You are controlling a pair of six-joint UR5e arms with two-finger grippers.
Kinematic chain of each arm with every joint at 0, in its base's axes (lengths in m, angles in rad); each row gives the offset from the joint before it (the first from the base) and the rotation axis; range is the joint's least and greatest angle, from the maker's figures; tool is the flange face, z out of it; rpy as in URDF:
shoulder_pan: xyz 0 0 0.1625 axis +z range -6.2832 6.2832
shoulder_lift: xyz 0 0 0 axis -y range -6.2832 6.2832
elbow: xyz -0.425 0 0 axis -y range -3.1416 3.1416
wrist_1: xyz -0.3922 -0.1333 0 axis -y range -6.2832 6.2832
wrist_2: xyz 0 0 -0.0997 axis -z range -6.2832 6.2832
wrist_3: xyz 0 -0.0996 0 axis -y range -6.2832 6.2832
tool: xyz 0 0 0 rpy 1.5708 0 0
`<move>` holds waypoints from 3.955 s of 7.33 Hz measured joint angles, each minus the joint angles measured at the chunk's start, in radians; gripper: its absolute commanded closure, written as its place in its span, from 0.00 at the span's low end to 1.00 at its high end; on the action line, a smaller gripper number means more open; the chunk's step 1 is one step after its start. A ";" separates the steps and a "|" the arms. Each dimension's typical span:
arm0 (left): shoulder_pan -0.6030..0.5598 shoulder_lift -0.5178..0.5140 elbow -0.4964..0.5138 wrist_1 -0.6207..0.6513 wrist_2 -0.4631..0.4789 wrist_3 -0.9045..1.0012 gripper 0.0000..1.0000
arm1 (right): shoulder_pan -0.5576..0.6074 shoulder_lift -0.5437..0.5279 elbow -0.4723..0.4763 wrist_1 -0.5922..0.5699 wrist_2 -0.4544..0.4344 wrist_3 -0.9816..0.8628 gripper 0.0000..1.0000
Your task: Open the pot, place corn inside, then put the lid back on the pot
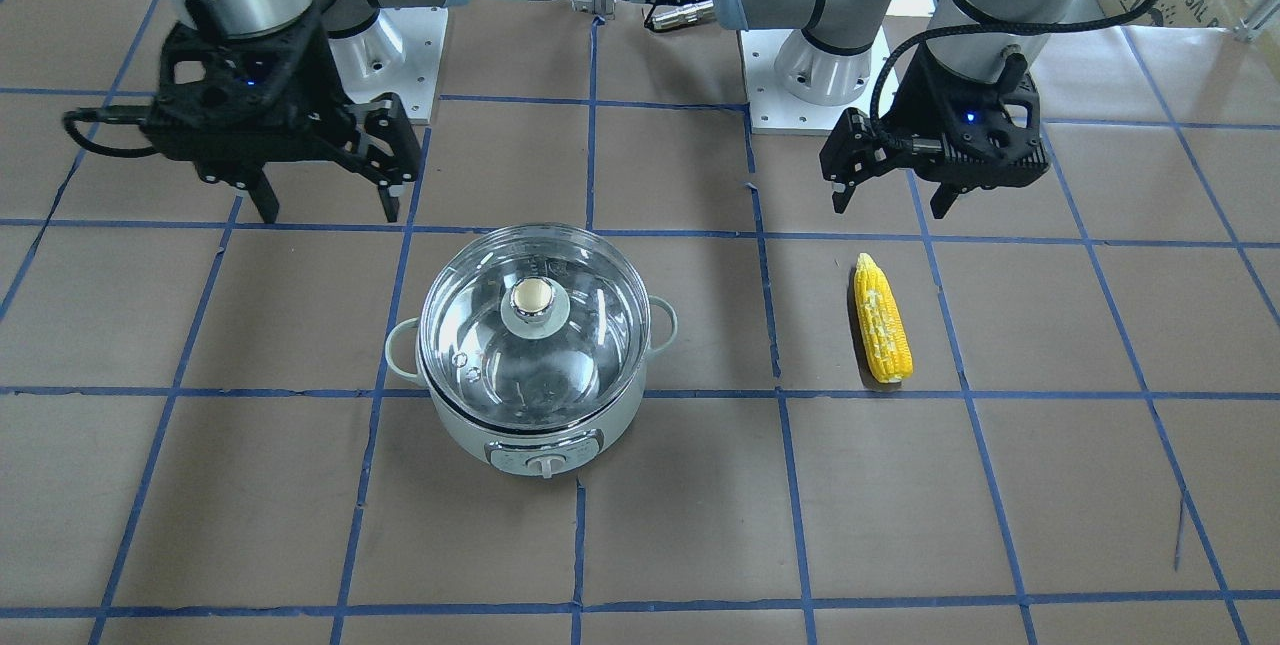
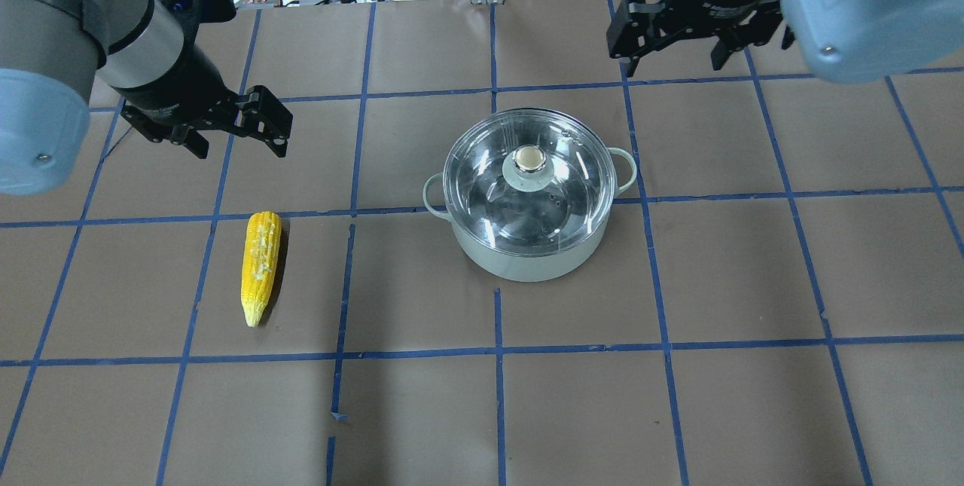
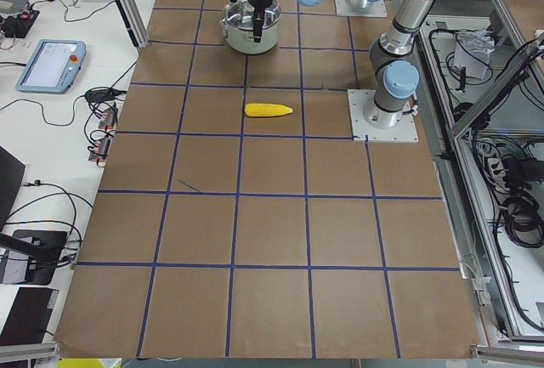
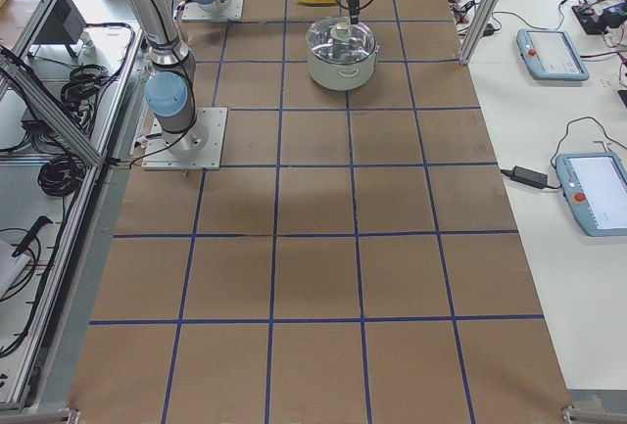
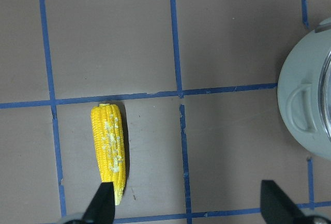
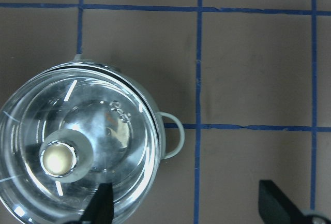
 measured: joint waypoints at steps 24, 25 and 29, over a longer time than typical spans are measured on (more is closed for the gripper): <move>0.213 -0.297 -0.488 0.847 -0.011 0.115 0.91 | 0.160 0.255 0.038 -0.093 0.089 0.021 0.32; 0.231 -0.292 -0.489 0.854 -0.013 0.121 0.92 | 0.160 0.254 0.038 -0.092 0.089 0.022 0.36; 0.224 -0.257 -0.430 0.774 -0.006 0.108 0.92 | 0.160 0.254 0.035 -0.085 0.089 0.034 0.45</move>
